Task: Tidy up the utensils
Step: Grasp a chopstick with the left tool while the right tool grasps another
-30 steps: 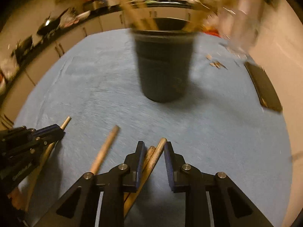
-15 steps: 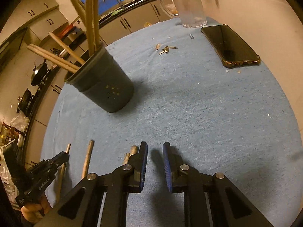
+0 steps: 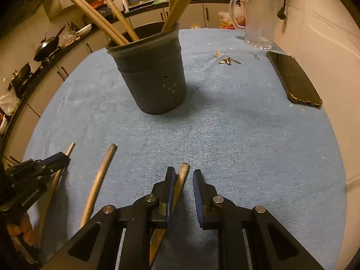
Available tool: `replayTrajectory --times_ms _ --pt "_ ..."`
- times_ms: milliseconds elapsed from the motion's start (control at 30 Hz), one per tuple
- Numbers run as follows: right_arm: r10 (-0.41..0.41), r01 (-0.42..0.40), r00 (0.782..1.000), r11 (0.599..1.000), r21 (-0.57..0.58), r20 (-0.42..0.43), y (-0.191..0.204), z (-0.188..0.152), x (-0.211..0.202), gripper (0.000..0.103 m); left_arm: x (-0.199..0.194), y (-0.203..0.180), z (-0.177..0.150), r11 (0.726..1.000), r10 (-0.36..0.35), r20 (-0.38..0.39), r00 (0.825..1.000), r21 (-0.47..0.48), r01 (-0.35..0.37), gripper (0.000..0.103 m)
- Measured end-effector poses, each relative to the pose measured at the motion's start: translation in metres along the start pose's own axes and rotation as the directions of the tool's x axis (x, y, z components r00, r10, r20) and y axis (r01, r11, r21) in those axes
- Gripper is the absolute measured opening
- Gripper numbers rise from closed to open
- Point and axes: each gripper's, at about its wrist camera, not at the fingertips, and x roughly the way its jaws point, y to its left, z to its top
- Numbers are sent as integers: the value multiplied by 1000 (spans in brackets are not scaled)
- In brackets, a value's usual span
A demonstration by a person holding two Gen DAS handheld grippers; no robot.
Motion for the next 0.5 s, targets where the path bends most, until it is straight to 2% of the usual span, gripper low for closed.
replayTrajectory --times_ms 200,500 --pt "-39 40 999 999 -36 18 -3 -13 -4 17 0 1 1 1000 1 -2 1000 -1 -1 7" --pt "-55 55 998 998 -40 10 -1 -6 -1 14 3 1 12 1000 -8 -25 1000 -13 8 7"
